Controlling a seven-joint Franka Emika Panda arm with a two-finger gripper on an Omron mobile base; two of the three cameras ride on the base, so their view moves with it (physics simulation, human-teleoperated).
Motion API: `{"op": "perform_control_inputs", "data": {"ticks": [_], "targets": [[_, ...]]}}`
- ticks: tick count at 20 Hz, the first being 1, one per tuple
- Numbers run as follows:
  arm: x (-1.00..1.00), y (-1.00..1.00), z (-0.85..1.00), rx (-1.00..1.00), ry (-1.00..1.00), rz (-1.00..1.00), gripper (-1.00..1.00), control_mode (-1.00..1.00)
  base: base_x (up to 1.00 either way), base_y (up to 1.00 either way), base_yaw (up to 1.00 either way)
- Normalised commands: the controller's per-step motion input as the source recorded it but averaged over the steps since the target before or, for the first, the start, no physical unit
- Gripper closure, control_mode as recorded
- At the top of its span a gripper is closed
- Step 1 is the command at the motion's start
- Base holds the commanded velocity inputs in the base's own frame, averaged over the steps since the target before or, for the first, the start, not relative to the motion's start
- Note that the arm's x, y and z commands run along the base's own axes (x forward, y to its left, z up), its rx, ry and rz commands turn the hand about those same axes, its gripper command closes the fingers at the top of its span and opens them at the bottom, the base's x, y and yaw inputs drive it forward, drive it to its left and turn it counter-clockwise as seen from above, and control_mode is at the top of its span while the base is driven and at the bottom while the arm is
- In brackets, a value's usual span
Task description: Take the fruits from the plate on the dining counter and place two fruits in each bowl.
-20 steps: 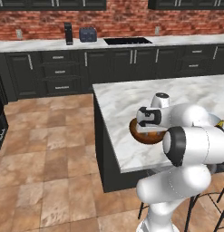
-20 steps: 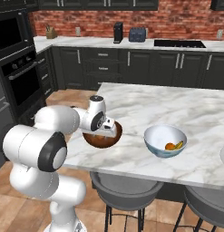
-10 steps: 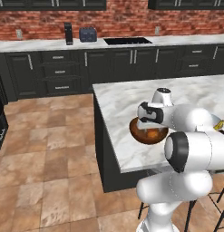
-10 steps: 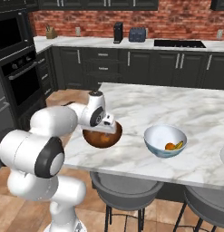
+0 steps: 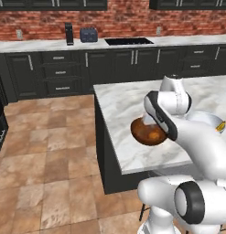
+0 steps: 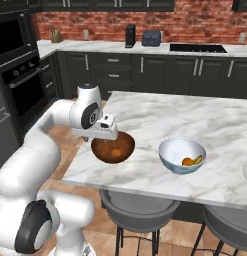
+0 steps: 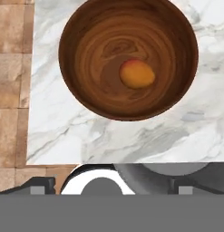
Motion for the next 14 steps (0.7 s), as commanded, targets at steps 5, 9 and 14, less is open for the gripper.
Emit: {"op": "perform_control_inputs", "data": {"ticks": [5, 9, 14], "targets": [[-0.84, 0.26, 0.31, -0.03, 0.00, -0.01, -1.00, -1.00, 0.00, 0.00, 0.00], [-0.89, 0.00, 0.00, 0.00, 0.00, -0.03, -1.00, -1.00, 0.00, 0.00, 0.00], [-0.20, -0.01, 0.01, 0.00, 0.00, 0.00, -1.00, 1.00, -0.11, -0.06, 0.00]]}}
